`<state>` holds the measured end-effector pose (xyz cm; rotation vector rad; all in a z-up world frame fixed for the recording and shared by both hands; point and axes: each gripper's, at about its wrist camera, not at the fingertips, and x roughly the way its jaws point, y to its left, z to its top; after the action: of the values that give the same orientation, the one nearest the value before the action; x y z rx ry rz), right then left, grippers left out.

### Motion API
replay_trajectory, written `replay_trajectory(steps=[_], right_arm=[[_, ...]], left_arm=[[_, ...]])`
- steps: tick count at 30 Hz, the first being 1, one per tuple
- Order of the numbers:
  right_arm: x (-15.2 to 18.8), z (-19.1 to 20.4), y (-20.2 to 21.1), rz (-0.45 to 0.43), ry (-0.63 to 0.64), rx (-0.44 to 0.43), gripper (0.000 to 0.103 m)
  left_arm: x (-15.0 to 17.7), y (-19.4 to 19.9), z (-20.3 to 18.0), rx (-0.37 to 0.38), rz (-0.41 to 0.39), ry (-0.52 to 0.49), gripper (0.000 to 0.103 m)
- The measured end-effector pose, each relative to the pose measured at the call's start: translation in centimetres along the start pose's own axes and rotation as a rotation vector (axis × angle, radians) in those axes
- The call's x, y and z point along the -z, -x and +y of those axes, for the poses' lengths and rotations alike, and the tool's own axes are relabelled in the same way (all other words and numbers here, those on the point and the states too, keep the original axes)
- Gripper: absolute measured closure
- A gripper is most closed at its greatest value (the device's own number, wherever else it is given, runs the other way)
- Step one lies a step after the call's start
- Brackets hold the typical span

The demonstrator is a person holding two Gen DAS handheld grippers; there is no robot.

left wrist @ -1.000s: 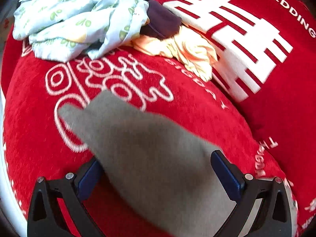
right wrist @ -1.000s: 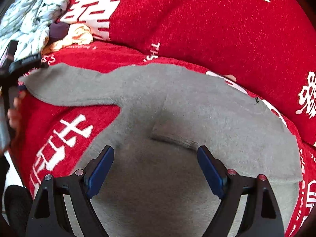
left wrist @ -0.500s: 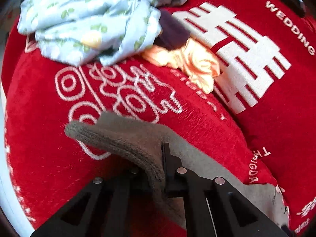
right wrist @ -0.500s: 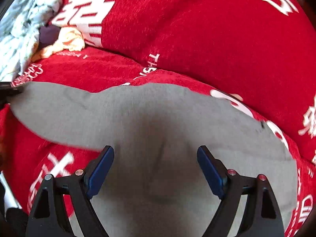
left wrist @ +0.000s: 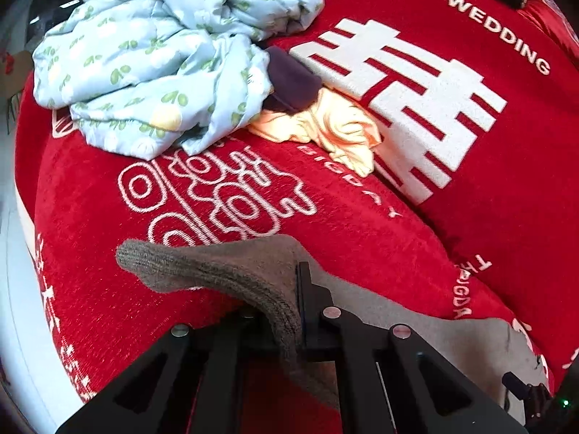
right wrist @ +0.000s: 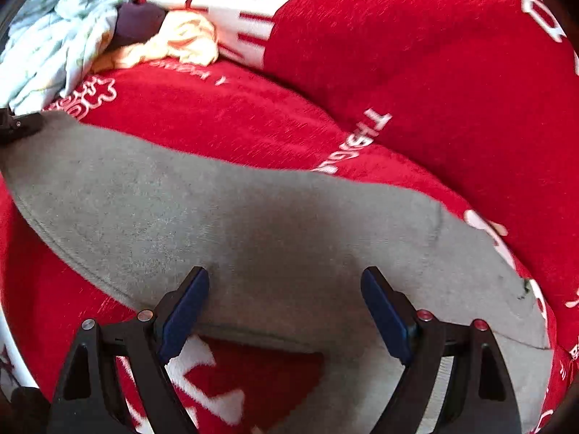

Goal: Fold small clothes
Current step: 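Close the left gripper on the sleeve cuff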

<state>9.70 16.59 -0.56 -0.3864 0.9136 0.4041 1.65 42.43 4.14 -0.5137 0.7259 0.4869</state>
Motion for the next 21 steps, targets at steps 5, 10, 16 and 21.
replay_trajectory(steps=[5,10,16,21], right_arm=[[2.0,-5.2,1.8,0.002,-0.139,0.025,0.015],[4.8,-9.9,3.4,0.009,-0.223,0.065,0.015],[8.1,-13.7,5.5,-0.015,-0.294,0.074,0.015],[11.5,-16.9,6.6,-0.015,-0.356,0.087,0.015]], left_arm=[[0.7,0.7,-3.9,0.033,0.055,-0.066,0.096],[2.8,1.5,-9.6,0.058,0.090,-0.167,0.096],[5.4,3.1,-16.1,0.073,0.109,-0.289,0.096],[8.0,3.9,-21.1,0.077,0.132,-0.361,0.096]])
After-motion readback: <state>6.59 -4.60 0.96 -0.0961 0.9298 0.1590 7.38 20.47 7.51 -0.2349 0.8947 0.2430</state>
